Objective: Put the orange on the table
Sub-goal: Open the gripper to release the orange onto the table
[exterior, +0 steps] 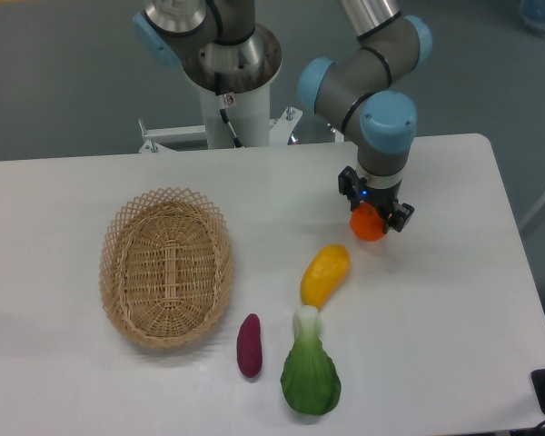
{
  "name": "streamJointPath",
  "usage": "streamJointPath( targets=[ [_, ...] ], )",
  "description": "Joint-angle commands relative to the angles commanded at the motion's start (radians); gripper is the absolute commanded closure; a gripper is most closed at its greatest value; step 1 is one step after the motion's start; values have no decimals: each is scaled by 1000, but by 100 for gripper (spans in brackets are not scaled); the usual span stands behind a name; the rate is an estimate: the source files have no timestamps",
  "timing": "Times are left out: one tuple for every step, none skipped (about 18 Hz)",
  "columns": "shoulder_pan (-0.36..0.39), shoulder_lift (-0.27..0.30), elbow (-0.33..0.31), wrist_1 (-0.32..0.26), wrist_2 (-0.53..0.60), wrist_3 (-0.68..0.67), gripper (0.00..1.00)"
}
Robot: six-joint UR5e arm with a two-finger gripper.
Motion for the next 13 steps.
streamJointPath(
  targets=[
    [-2, 0, 0, 0, 0, 0, 0],
    [-2, 2, 0, 0, -2, -2, 0],
    [-3, 2, 0, 0, -6, -3, 0],
    [-3, 2, 3, 0, -12, -5, 0],
    [3, 2, 5, 0, -26, -3, 0],
    [9, 2, 9, 0, -53, -3, 0],
    [17, 2, 14, -1, -87, -3, 0],
    [34, 3, 18, -2, -110, -2, 0],
    [53, 8, 26, 0, -118, 8, 0],
    [63, 9, 43, -1, -121, 2, 0],
    [66, 9, 69, -3, -126, 0, 0],
    [63, 9, 93, -5, -127, -2, 0],
    [60, 0, 118, -8, -126, -3, 0]
  ],
)
